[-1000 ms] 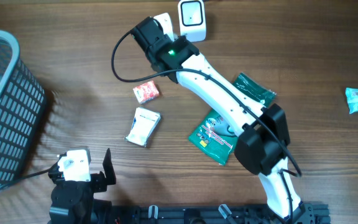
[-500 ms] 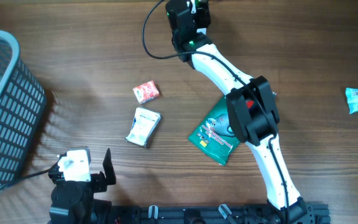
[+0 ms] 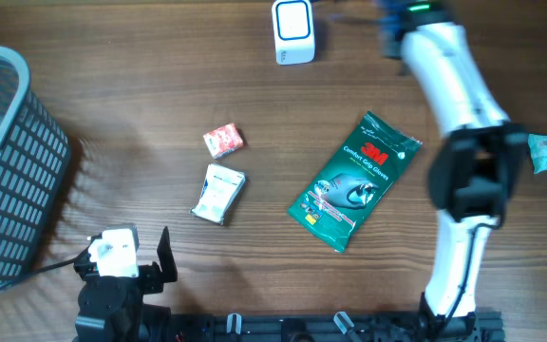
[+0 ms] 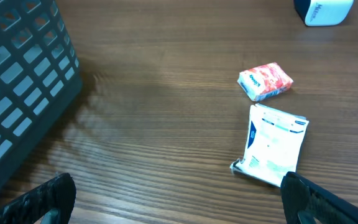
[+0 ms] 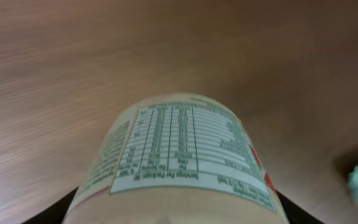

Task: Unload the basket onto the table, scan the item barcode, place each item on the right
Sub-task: 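Carry the jar right and set it down at the table edge, then move the right gripper to the green gloves pack and grasp it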

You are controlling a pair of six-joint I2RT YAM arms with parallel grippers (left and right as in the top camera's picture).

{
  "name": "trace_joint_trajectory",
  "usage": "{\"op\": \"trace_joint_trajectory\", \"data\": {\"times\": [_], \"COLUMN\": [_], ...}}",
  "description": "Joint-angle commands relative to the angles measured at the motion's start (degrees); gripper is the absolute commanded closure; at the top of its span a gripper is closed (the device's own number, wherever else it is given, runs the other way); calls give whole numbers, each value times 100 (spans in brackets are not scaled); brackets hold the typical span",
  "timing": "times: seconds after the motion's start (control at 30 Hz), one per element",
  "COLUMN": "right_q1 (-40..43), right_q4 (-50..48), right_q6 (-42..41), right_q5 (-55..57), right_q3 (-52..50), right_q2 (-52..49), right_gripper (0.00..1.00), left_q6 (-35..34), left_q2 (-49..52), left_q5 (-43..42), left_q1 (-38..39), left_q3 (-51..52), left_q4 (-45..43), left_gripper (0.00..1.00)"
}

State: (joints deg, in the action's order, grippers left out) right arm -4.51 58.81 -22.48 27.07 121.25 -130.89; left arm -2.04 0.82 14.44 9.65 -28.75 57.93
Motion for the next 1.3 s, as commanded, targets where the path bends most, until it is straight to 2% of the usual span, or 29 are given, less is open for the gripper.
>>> {"op": "trace_joint_trajectory", "data": {"times": [0.0,0.13,0.27,0.3,0.33,0.43,0.53,0.6,0.67,0.77,0.83,0.87,0.93,0.97,1.03,1.17,1.27], "right_q1": [1401,2835,3713,3849,4079,4444,4468,4203,3770,2629,1722,1300,411,109,-463,-1438,-2306], "right_q4": [662,1493,1617,1639,1652,1834,2173,2334,2485,3110,3338,3335,3338,3338,3340,3338,3335], "right_q6": [-603,-599,-599,-595,-424,-520,-621,-671,-1099,-1117,-658,-1062,-1698,-1742,-1349,-721,-1010], "right_q5": [-2697,-2973,-2951,-2881,-2667,-2660,-2721,-2715,-2695,-2990,-3919,-3939,-2986,-2686,-2835,-3045,-2267], "right_q3": [-90,-90,-90,-90,-87,136,848,1381,1484,1484,1220,986,575,538,538,509,-323], "right_q2": [-151,-638,-734,-734,-732,-678,-238,229,820,1353,1353,1351,1370,1399,1659,2918,4645], "right_gripper": [39,37,28,22,1,0,0,0,0,0,0,0,0,0,0,0,0], "left_q6": [-31,-31,-31,-33,-31,-33,-31,-31,-31,-31,-31,-31,-31,-31,-31,-31,-31], "left_q2": [-33,-33,-33,-33,-33,-33,-33,-33,-33,-33,-33,-33,-33,-33,-33,-33,-33], "left_q5": [-50,-50,-50,-50,-50,-50,-50,-50,-50,-50,-50,-50,-50,-50,-50,-50,-50], "left_q1": [26,26,26,26,26,26,26,26,26,26,26,26,26,26,26,26,26], "left_q3": [4,4,4,4,4,4,4,4,4,4,4,4,4,4,4,4,4], "left_q4": [-9,-9,-9,-9,-9,-9,-9,-9,-9,-9,-9,-9,-9,-9,-9,-9,-9], "left_gripper": [0,0,0,0,0,0,0,0,0,0,0,0,0,0,0,0,0]}}
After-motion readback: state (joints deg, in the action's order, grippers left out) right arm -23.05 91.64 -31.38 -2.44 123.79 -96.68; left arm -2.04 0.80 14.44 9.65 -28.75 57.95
